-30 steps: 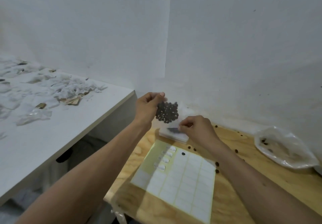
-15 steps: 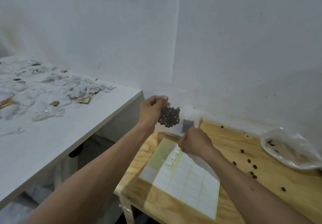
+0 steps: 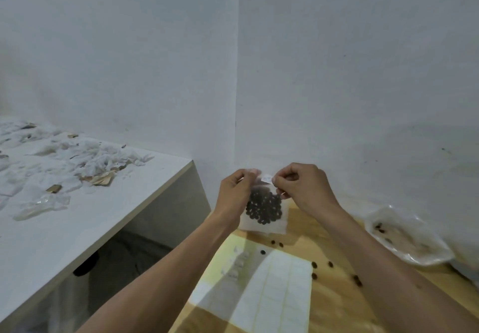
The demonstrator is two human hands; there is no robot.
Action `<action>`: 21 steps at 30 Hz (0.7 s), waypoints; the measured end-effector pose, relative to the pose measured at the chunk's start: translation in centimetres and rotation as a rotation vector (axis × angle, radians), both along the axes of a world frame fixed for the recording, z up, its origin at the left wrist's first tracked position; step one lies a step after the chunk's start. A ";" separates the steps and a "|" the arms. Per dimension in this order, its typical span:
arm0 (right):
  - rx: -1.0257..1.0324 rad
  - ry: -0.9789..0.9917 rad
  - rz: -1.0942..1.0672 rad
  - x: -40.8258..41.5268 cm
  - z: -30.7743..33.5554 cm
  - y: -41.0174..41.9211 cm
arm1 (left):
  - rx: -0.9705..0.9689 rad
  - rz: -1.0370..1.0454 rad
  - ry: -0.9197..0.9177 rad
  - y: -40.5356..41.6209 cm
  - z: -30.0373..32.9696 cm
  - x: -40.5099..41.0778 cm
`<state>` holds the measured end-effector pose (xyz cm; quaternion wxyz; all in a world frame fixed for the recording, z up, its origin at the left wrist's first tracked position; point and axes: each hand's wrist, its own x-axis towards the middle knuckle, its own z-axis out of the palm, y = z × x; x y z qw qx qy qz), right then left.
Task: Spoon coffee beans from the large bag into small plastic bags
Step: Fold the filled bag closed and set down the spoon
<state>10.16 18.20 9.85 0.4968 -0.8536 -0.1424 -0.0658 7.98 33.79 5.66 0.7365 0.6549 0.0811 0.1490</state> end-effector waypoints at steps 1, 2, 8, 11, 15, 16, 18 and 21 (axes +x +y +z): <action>-0.002 -0.015 -0.018 0.1 -0.1 -0.3 | 0.000 -0.011 -0.004 -0.6 0.3 0.0; -0.005 -0.024 -0.034 0.2 -0.1 -0.6 | 0.003 -0.017 -0.008 -1.1 0.5 -0.1; -0.039 -0.063 -0.065 0.4 -0.2 -2.5 | 0.061 -0.062 -0.028 -2.8 1.0 0.1; -0.068 -0.069 -0.077 0.5 -0.1 -3.1 | 0.078 -0.114 -0.034 -3.1 1.0 0.2; -0.071 -0.072 -0.097 0.8 -0.3 -3.4 | 0.098 -0.123 -0.040 -3.6 0.9 0.5; -0.071 -0.081 -0.117 0.8 -0.5 -3.5 | 0.090 -0.116 -0.043 -3.6 0.9 0.5; -0.098 -0.123 -0.204 0.8 -1.2 -3.5 | 0.065 -0.105 -0.047 -3.7 0.8 0.6; 0.037 -0.008 -0.276 0.8 -1.9 -3.6 | 0.040 -0.121 -0.044 -3.9 0.8 0.8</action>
